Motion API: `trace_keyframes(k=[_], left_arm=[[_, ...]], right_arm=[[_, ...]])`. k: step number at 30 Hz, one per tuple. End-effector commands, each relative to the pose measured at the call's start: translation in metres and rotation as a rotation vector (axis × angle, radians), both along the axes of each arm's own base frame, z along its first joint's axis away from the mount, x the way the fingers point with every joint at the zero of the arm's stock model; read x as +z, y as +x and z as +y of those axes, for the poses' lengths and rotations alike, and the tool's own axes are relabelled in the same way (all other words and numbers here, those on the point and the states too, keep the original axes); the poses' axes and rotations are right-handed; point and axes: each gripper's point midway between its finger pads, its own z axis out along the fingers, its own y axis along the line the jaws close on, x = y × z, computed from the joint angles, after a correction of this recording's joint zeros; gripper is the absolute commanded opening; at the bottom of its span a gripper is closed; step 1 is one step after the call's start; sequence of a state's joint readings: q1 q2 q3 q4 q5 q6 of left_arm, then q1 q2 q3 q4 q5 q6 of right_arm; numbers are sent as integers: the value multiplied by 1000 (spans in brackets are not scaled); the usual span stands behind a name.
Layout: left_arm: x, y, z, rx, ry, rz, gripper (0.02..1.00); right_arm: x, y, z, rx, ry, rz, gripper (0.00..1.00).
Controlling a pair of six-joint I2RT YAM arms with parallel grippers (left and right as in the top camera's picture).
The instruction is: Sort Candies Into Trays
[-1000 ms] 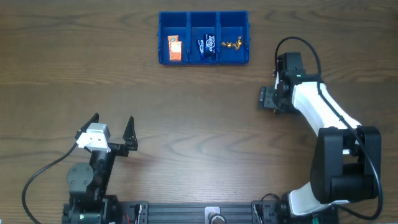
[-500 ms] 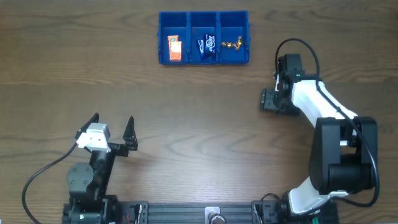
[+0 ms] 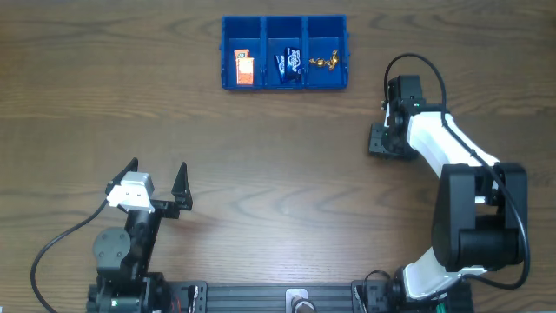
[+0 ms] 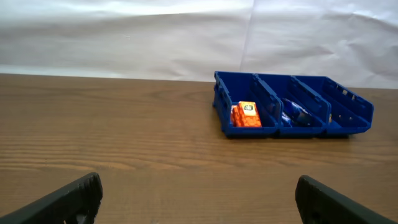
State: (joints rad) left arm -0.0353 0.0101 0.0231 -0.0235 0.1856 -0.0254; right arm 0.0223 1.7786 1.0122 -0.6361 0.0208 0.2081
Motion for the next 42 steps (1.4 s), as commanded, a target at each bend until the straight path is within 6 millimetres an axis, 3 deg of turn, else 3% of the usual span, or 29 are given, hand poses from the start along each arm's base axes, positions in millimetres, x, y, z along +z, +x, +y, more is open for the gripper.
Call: trace_keyframes(k=[1,25,38,42], left_arm=[[-15,-1,-3,-20,2,44,998],[-15,-1,-3,-20,2,44,998],[-15,-1,-3,-20,2,44,998],[-15,-1,-3,-20,2,44,996]], right_arm=[[-2,2,-2,-10,-1,-2,481],[-9,4,-4,-35,-3,2,432],[-9,4,-4,-35,-6,3,178],[5,4,4,-13,0,-23,66]])
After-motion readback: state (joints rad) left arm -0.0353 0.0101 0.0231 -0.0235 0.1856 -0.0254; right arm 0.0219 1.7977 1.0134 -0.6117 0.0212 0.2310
